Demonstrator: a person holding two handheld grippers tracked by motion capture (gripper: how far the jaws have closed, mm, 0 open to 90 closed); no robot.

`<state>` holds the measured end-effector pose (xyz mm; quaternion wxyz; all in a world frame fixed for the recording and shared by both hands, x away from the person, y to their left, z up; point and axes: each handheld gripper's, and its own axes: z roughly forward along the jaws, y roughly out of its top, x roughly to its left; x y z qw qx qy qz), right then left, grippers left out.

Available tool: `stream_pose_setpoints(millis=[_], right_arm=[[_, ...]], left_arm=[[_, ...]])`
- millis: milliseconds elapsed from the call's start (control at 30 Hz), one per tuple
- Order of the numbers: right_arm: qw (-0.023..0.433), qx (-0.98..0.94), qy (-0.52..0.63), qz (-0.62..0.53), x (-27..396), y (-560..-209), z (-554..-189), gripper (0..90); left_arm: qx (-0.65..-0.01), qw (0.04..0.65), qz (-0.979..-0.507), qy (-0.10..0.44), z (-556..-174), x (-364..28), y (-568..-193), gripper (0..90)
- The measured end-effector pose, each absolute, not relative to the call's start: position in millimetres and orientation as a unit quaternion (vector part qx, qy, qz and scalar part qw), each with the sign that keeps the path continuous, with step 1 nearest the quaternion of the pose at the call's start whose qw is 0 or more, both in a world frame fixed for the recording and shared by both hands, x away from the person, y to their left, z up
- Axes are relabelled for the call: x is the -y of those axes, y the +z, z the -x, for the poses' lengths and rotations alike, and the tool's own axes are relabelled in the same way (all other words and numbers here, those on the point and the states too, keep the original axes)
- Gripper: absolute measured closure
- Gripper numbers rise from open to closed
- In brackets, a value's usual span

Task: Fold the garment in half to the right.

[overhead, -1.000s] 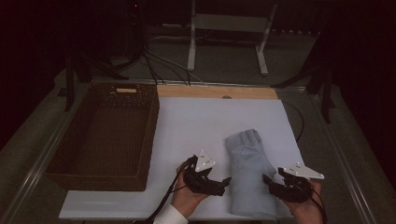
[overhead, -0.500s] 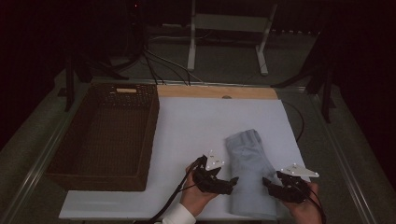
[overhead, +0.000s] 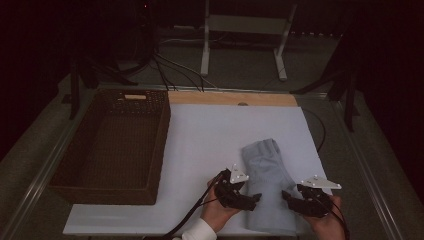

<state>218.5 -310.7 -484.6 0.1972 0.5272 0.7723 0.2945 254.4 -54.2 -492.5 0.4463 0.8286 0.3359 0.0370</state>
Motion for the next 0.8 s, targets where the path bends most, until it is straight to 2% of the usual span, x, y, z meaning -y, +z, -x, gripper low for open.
stream_pose_setpoints(millis=[300,533,567,600,800], right_arm=[[0.199,-0.771,0.295,-0.528,312.2,-483.7,-218.2,37.8],[0.200,-0.770,0.296,-0.529,313.0,-482.8,-217.9,37.5],[0.200,-0.770,0.296,-0.529,313.0,-482.8,-217.9,37.5],[0.200,-0.770,0.296,-0.528,312.9,-482.8,-217.9,37.5],[0.200,-0.771,0.295,-0.527,312.5,-482.9,-218.0,37.9]], left_arm=[[-0.328,0.436,-0.838,0.020,-257.1,60.5,-498.5,27.9],[-0.324,0.426,-0.845,0.012,-258.0,61.5,-499.8,51.5],[-0.325,0.425,-0.845,0.012,-258.2,61.3,-499.5,51.5],[-0.324,0.423,-0.846,0.012,-258.9,60.9,-498.9,59.3],[-0.316,0.418,-0.851,0.018,-257.1,61.4,-496.9,79.0]])
